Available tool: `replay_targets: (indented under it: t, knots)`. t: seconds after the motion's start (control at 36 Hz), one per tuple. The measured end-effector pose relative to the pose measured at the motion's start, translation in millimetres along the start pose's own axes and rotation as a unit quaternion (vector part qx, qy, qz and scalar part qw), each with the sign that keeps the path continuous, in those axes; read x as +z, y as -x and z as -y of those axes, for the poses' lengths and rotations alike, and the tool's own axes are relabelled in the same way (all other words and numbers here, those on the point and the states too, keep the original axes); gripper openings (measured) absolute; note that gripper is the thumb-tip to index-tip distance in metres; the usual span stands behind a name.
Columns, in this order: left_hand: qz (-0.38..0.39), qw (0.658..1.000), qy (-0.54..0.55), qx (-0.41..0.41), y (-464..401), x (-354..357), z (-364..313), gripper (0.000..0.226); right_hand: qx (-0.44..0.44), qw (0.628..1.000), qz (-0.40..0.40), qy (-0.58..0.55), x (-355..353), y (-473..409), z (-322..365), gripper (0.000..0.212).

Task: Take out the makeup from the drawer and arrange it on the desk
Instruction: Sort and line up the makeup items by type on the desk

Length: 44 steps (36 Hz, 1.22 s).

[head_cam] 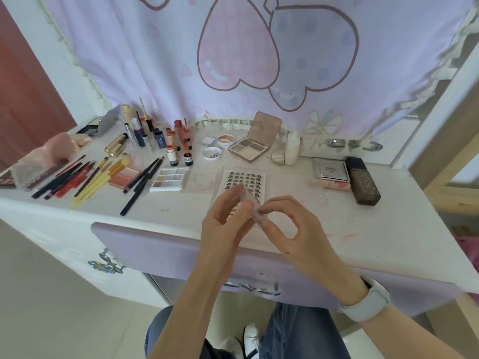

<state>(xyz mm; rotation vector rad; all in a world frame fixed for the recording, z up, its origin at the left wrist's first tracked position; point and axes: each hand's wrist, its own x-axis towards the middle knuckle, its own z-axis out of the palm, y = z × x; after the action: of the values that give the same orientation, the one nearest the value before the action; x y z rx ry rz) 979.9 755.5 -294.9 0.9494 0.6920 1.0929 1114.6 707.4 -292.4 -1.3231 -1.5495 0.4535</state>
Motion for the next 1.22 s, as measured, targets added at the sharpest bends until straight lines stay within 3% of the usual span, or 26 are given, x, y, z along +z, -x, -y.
replay_targets:
  t: [0.17,0.36,0.69,0.89,1.0,1.22]
  knots:
    - [-0.014,0.999,-0.030,0.020,-1,-9,-2,0.046,-0.007,0.999,0.040,0.013,4,-10,8,0.018]
    - [-0.029,0.997,-0.061,0.037,-2,-19,-2,0.057,-0.033,0.992,0.089,0.087,10,-18,13,0.026]
    - [-0.083,0.995,-0.050,0.033,-7,-39,-12,0.057,-0.050,0.982,0.096,0.153,36,-39,26,0.016]
    - [-0.108,0.993,-0.040,0.004,-12,-63,-26,0.025,-0.017,0.981,0.113,0.157,64,-54,35,0.011]
    - [-0.113,0.993,-0.039,-0.009,-16,-76,-34,0.040,0.010,0.979,0.125,0.159,80,-61,41,0.012]
    - [-0.143,0.988,-0.058,-0.003,-24,-93,-49,0.042,0.037,0.983,0.113,0.138,104,-76,46,0.013]
